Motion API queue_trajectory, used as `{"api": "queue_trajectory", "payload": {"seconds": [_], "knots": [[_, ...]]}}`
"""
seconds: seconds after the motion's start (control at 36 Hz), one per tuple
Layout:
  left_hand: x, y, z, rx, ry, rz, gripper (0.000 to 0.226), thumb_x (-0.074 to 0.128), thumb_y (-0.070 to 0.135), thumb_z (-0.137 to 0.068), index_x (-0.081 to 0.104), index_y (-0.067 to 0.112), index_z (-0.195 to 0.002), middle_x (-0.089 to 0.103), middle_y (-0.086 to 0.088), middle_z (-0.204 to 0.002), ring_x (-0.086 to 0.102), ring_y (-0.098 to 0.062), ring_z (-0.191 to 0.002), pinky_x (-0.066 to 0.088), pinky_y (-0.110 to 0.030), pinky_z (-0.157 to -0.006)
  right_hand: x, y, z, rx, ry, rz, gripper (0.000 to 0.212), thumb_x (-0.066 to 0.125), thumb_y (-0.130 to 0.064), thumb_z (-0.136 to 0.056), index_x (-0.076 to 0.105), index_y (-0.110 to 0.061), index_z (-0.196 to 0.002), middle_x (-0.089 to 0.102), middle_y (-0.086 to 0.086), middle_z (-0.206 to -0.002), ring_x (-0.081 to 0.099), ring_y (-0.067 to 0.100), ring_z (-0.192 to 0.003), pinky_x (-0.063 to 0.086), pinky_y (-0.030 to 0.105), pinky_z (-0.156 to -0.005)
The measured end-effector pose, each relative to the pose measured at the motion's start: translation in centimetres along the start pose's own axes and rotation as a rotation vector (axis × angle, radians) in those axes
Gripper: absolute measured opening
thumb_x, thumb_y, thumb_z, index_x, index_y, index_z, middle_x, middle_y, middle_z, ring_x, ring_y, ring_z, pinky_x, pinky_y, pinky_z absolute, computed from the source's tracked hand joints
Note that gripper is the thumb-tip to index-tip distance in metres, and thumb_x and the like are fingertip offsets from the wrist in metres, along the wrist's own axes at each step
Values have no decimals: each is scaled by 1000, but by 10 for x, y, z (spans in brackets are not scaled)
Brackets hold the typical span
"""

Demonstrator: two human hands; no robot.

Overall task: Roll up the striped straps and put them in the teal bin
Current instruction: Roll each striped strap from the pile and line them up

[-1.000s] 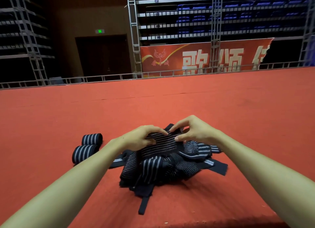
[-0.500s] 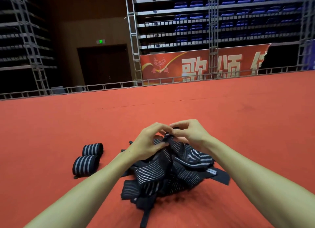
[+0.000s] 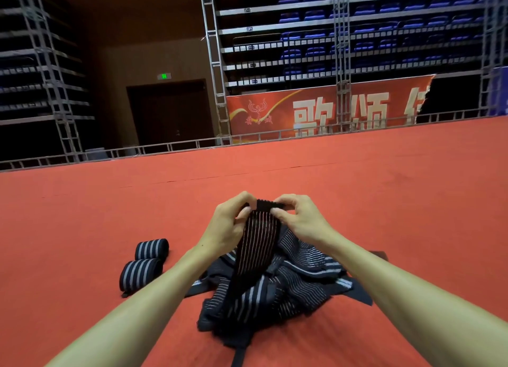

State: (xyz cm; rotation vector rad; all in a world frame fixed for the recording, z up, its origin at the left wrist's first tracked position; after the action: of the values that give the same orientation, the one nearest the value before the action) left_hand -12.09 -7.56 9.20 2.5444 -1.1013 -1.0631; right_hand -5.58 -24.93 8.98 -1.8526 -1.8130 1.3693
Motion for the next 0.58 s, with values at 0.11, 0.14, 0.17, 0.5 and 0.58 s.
{"api": "queue_trajectory", "payload": {"seconds": [0.11, 0.14, 0.17, 0.5, 0.58], "knots": [[-3, 1, -5, -61, 64, 92, 41, 53, -8, -95, 58, 33, -90, 63, 21, -86, 62, -7, -78, 50, -23, -72, -1, -8, 4, -114, 94, -141, 26, 62, -2, -94, 57, -25, -105, 69, 4, -91, 67, 16, -80, 59, 34, -70], [-4, 2, -7, -67, 93, 114, 42, 53, -9, -94, 58, 32, -90, 64, 20, -87, 63, -6, -81, 51, -23, -76, -1, -10, 5, -150, 116, -177, 31, 62, 1, -93, 53, -27, -105, 68, 6, -90, 67, 15, -75, 58, 30, -64], [-5, 4, -9, -74, 123, 132, 41, 53, -10, -93, 59, 30, -91, 65, 17, -88, 63, -5, -84, 51, -24, -79, -2, -13, 5, -194, 136, -192, 35, 64, 2, -92, 51, -29, -102, 68, 6, -89, 66, 14, -73, 56, 27, -63], [-9, 27, -12, -63, -28, 327, 33, 59, -7, -92, 50, 21, -108, 55, 4, -101, 59, 1, -84, 54, -24, -77, -18, -32, -13, -254, 147, -189, 48, 79, 2, -78, 65, -25, -115, 67, -16, -111, 69, 6, -98, 57, 26, -85], [4, 14, -2, -118, -167, 234, 48, 63, -2, -89, 48, 37, -113, 56, 20, -101, 57, -3, -85, 50, -30, -81, -30, -40, -19, -244, 174, -214, 51, 76, 4, -80, 63, -27, -118, 67, -14, -112, 71, 12, -95, 59, 25, -80]]}}
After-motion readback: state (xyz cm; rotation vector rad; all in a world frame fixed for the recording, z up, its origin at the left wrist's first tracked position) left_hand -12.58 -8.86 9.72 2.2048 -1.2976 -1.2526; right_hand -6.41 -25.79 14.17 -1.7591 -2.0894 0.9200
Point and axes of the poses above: each hand's wrist, its own z-axis away from the middle knuckle, its own x-axis out of the palm, y = z × x, the point moved 2 cm from there along -z, towards the middle knuckle
